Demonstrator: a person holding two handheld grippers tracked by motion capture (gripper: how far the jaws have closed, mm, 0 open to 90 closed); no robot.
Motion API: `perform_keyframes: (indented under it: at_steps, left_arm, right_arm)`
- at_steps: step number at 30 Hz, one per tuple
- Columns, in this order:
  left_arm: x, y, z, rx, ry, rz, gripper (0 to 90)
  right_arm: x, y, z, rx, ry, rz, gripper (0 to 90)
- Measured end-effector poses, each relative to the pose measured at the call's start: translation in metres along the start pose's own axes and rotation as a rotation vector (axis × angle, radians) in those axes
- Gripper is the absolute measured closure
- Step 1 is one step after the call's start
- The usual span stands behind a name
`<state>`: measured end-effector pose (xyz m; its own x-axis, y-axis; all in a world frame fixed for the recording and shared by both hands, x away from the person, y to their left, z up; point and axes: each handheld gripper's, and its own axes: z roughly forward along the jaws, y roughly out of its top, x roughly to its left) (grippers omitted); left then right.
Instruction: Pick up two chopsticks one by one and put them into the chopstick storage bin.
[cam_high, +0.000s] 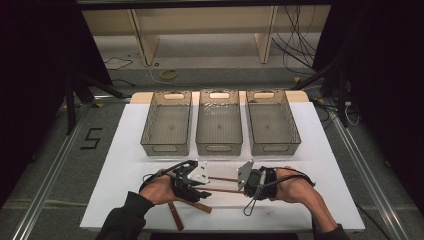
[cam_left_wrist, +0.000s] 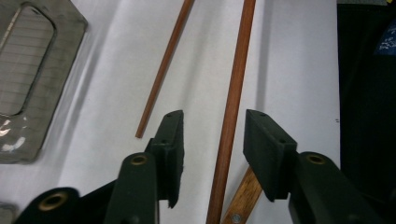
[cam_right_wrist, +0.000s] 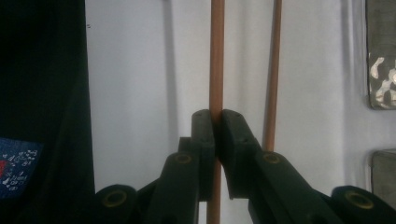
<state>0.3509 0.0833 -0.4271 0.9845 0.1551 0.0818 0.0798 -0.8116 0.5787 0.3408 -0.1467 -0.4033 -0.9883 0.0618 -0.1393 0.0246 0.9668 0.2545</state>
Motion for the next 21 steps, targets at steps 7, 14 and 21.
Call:
perform_keyframes:
  at_steps: [7, 14, 21]
  left_arm:
    - [0.0003, -0.0013, 0.002, 0.017, -0.033, 0.012, 69.6]
    - [-0.002, -0.0008, 0.0024, 0.036, -0.058, 0.046, 80.9]
    - [-0.0061, 0.0009, 0.0012, 0.037, -0.073, 0.081, 84.4]
  right_arm:
    - [0.0001, 0.0004, 0.0018, 0.008, -0.003, -0.021, 84.5]
    - [0.0025, 0.0012, 0.0039, 0.012, -0.003, -0.029, 84.4]
    - [0.002, -0.0009, 0.0027, 0.0, -0.001, -0.043, 80.0]
